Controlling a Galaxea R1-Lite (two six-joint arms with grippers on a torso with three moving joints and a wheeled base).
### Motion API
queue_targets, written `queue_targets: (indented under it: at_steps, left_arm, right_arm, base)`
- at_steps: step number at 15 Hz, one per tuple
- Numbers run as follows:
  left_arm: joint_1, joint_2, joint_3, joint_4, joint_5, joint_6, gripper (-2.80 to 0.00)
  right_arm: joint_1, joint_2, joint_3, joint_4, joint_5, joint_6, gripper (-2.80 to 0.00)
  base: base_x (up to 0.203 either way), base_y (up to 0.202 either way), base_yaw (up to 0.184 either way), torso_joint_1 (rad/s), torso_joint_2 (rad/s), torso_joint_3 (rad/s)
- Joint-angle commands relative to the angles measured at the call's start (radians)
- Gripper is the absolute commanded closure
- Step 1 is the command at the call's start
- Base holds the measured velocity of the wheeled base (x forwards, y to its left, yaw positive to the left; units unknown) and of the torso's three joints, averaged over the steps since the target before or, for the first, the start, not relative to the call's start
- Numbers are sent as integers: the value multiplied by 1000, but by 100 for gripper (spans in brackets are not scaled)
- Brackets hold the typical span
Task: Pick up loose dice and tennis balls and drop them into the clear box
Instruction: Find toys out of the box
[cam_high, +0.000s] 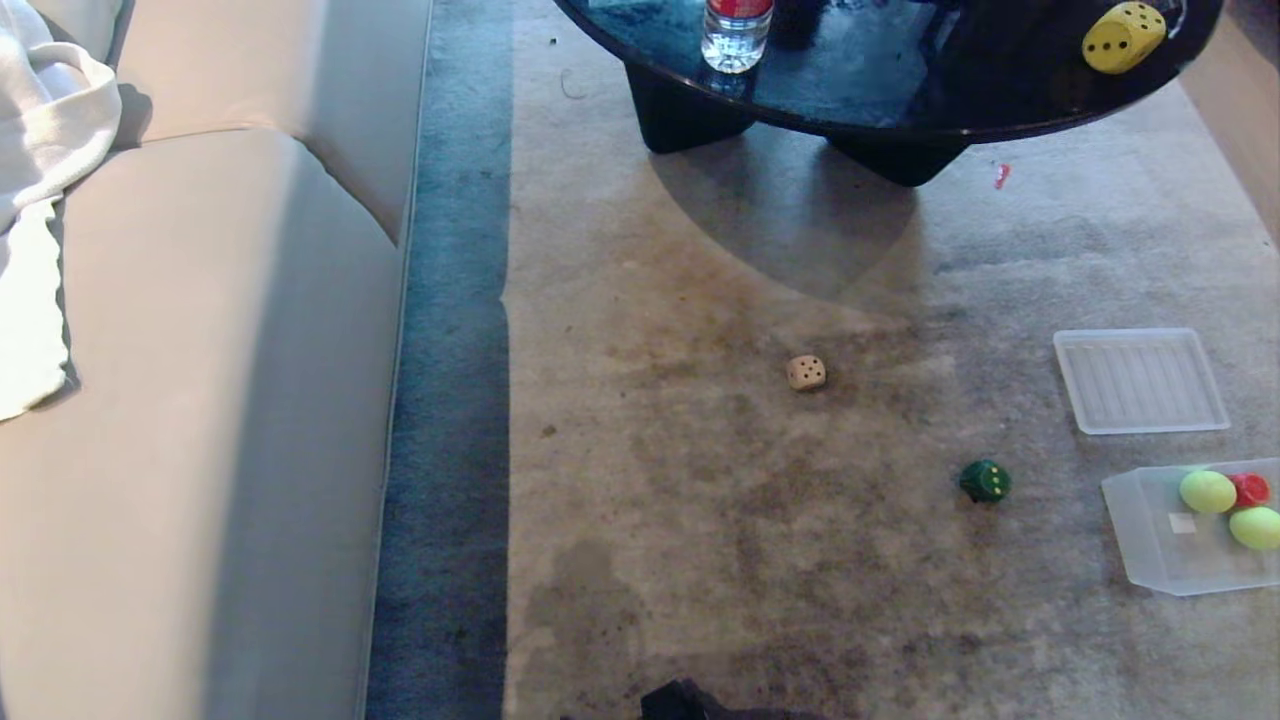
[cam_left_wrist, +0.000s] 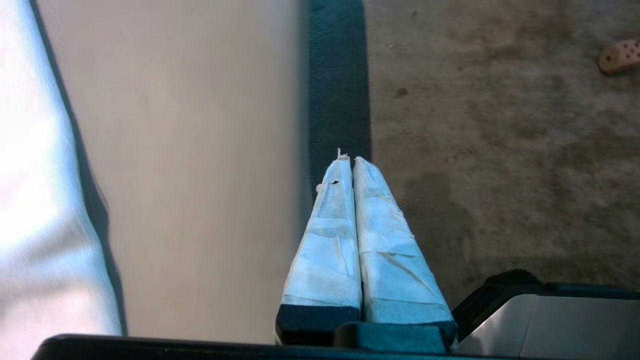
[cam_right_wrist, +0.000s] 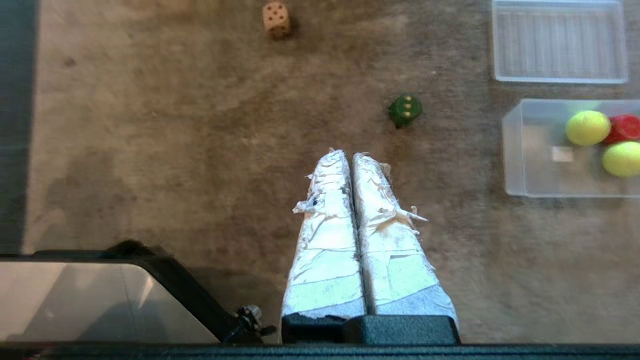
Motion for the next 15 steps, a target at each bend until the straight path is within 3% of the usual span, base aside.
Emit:
queue_targets:
  at_steps: [1, 6, 15]
  left_arm:
    - [0, 0, 2, 0, 0, -1, 0]
    - [0, 0, 2, -2, -1, 1, 0]
    - [0, 0, 0, 0, 1, 1, 0]
  right_arm:
    - [0, -1, 0, 2, 1, 0, 0]
    - [0, -1, -1, 2, 1, 1, 0]
    - [0, -1, -1, 3, 1, -1, 0]
  base:
    - [178, 61, 0, 7, 4, -2]
    - [150, 5, 1, 2, 3, 2]
    - [1, -7, 1, 1, 0, 0]
